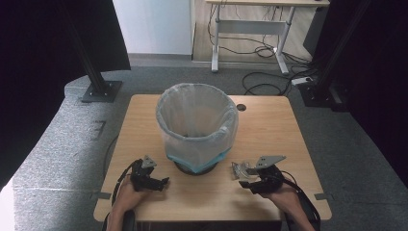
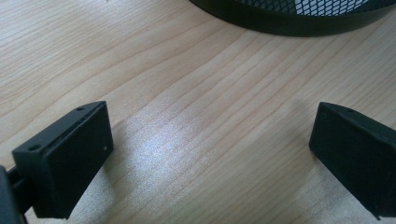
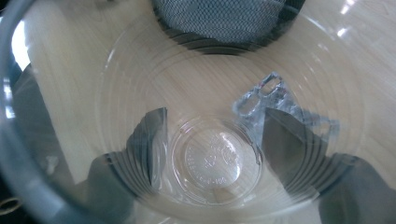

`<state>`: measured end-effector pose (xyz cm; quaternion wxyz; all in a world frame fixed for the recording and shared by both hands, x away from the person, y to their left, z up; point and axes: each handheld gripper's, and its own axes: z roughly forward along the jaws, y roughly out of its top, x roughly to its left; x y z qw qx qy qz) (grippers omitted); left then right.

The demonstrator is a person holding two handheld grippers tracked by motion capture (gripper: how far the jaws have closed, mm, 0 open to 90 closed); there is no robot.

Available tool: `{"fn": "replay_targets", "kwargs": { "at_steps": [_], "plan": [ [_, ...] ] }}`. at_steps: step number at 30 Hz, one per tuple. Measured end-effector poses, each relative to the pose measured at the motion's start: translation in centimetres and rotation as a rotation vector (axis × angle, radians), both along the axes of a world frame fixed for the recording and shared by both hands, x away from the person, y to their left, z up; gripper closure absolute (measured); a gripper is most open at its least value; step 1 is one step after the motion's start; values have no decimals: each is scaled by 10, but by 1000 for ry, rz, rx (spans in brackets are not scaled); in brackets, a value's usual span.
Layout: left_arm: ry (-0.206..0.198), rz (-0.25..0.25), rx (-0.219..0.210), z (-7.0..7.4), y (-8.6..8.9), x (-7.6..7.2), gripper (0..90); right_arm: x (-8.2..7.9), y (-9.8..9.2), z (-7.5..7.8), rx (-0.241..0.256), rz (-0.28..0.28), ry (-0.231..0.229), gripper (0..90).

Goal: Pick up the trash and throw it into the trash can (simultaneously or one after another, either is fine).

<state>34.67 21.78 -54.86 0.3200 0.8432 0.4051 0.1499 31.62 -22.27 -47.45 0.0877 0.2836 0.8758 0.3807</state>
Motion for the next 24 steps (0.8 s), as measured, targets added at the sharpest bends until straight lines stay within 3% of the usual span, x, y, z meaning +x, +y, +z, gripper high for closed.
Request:
{"fn": "replay_targets", "kwargs": {
  "at_steps": [24],
  "plan": [
    [2, 0, 2, 0, 0, 0, 0, 20, 2, 54, 22, -16, 21, 405]
  ]
}}
